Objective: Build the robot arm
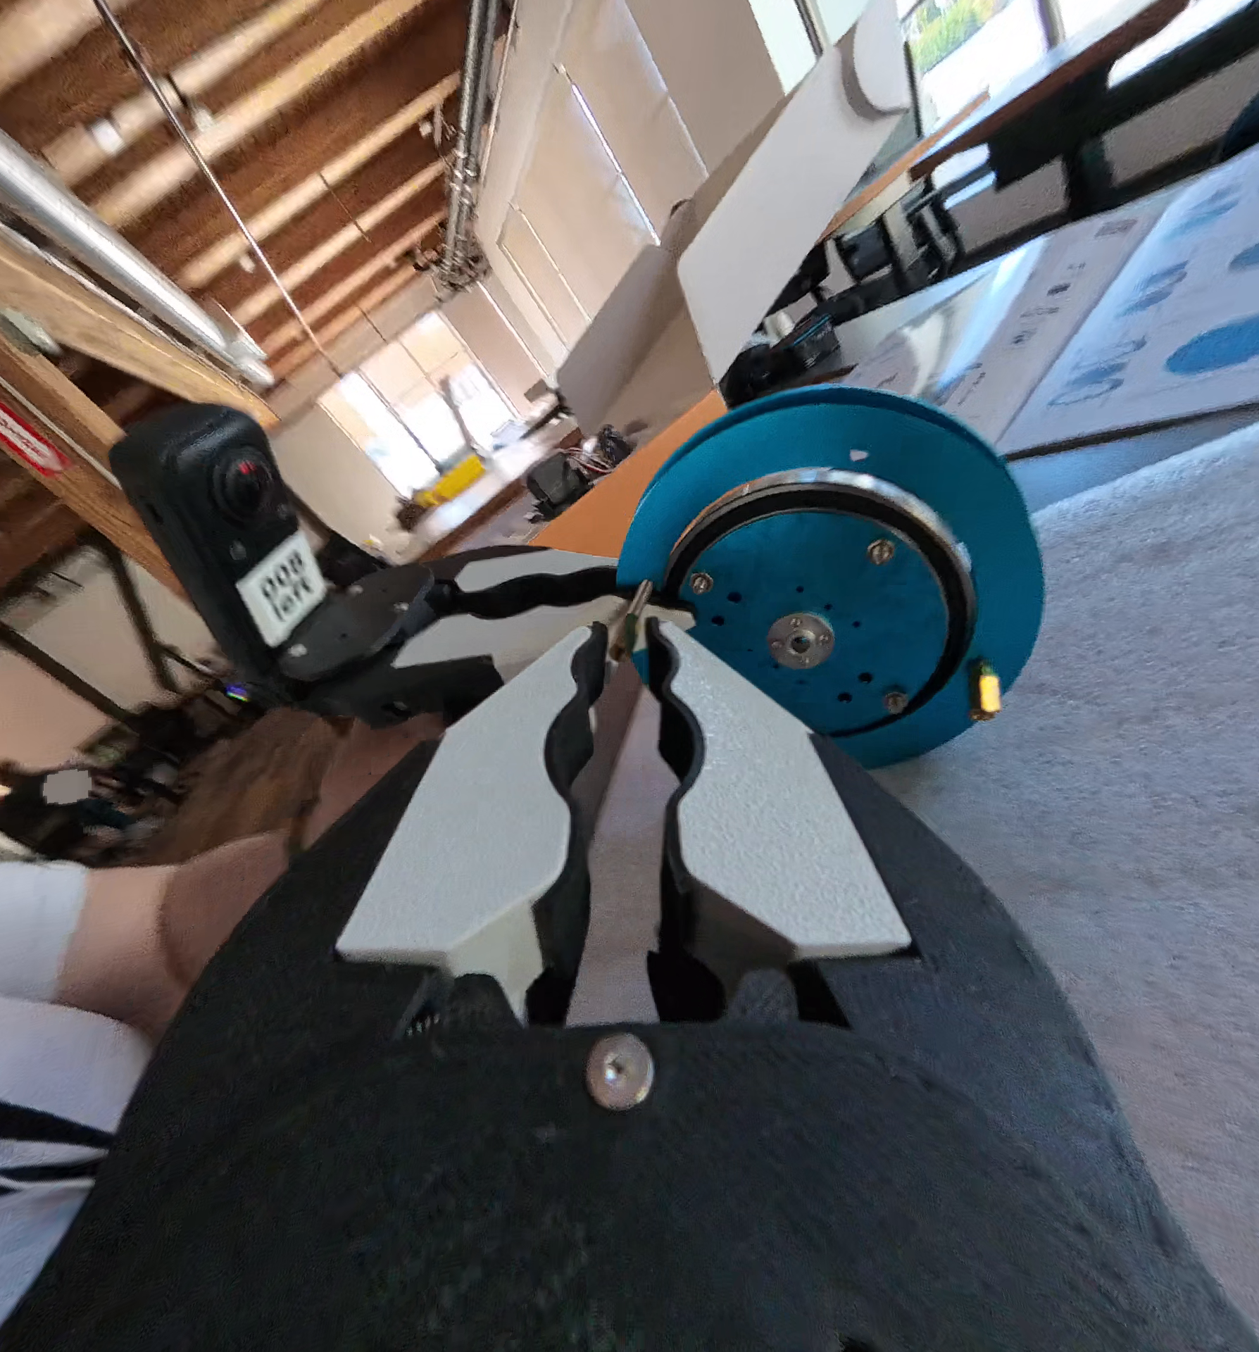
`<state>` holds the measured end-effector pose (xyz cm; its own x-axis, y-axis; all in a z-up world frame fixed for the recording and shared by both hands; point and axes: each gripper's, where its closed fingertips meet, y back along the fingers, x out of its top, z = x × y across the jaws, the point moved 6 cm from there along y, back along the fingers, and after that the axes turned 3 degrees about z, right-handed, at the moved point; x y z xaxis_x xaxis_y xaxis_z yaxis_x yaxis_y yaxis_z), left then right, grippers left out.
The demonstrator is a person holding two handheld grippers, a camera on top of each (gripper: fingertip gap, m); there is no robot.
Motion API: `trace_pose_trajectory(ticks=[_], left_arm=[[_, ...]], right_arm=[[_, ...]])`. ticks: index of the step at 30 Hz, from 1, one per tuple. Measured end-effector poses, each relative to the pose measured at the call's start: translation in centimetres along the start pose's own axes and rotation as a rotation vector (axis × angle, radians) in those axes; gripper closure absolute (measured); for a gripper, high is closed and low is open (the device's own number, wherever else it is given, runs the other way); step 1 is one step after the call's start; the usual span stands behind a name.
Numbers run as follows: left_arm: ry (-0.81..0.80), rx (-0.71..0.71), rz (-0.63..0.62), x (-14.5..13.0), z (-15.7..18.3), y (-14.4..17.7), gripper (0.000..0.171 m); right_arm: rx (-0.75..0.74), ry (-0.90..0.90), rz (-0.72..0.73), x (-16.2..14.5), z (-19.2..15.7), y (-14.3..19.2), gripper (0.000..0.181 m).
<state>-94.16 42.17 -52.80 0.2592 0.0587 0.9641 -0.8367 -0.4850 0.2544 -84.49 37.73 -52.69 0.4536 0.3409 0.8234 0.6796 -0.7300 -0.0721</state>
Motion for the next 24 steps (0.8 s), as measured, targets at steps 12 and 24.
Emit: trace_pose_trajectory(ticks=[12,24], left_arm=[[0.015,-0.018,-0.003,-0.1,0.0,0.1,0.159],[0.031,-0.024,-0.003,-0.1,-0.2,0.0,0.159]], right_arm=[[-0.319,1.274,-0.222,-1.0,-1.7,-0.1,0.166],[-0.309,1.219,-0.197,-0.9,-2.3,-0.6,0.177]])
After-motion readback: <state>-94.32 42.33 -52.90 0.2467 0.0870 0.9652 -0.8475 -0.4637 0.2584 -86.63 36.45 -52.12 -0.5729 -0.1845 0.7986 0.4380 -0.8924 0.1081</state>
